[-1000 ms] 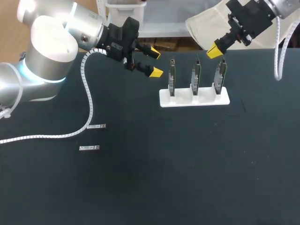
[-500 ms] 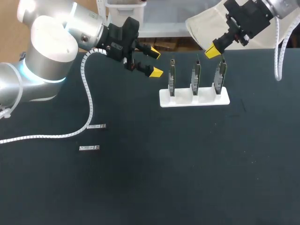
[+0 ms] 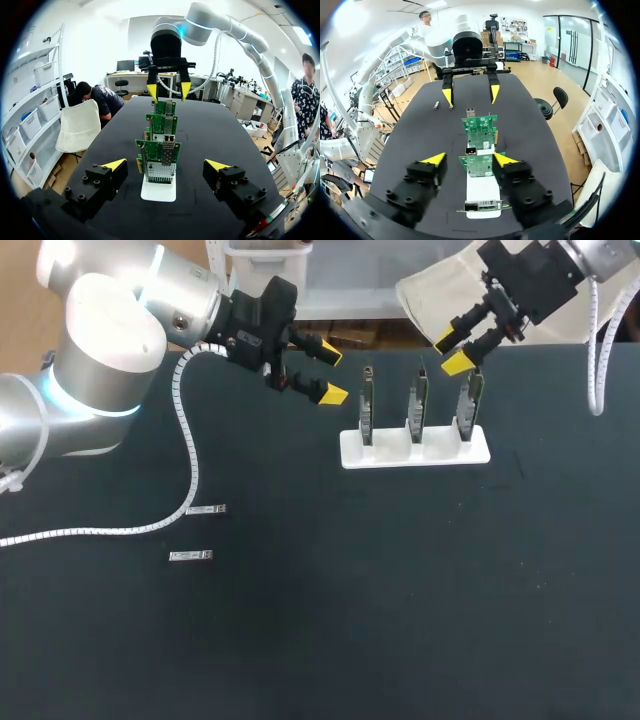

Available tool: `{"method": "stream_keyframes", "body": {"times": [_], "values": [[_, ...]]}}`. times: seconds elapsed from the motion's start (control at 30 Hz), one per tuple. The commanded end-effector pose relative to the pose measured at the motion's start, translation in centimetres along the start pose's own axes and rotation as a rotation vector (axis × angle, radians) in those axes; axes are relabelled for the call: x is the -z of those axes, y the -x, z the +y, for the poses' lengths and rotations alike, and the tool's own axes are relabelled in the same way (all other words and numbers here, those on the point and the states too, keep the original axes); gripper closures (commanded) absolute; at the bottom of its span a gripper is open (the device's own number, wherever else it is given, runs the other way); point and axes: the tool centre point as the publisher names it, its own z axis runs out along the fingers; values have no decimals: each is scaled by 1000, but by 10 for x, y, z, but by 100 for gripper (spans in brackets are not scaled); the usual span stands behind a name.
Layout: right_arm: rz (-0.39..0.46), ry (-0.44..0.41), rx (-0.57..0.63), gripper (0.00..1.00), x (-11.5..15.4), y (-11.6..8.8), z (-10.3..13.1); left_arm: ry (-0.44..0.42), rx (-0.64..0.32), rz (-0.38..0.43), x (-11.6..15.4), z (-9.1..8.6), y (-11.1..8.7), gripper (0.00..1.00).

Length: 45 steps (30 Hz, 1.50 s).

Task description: Pick up the optical module with the left hand, and insert it into the network port with the right hand.

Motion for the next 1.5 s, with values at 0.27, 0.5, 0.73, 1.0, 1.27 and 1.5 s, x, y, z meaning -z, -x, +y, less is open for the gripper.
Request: {"method": "stream_keyframes", "body": {"times": [0.27,0.5,0.73,1.0,1.27,1.5], "values": [[-1,-6,1,0,0,0,2,-1,2,4,0,1,1,0],[-1,-6,1,0,0,0,2,0,-242,223,25,-7,29,0],[-1,-6,1,0,0,0,2,60,-300,354,71,-29,28,0],[-1,-6,1,0,0,0,2,137,-164,512,125,-71,-21,0],[-1,-6,1,0,0,0,2,185,-35,566,158,-109,-57,0],[-1,-6,1,0,0,0,2,223,14,532,162,-122,-67,0]]}}
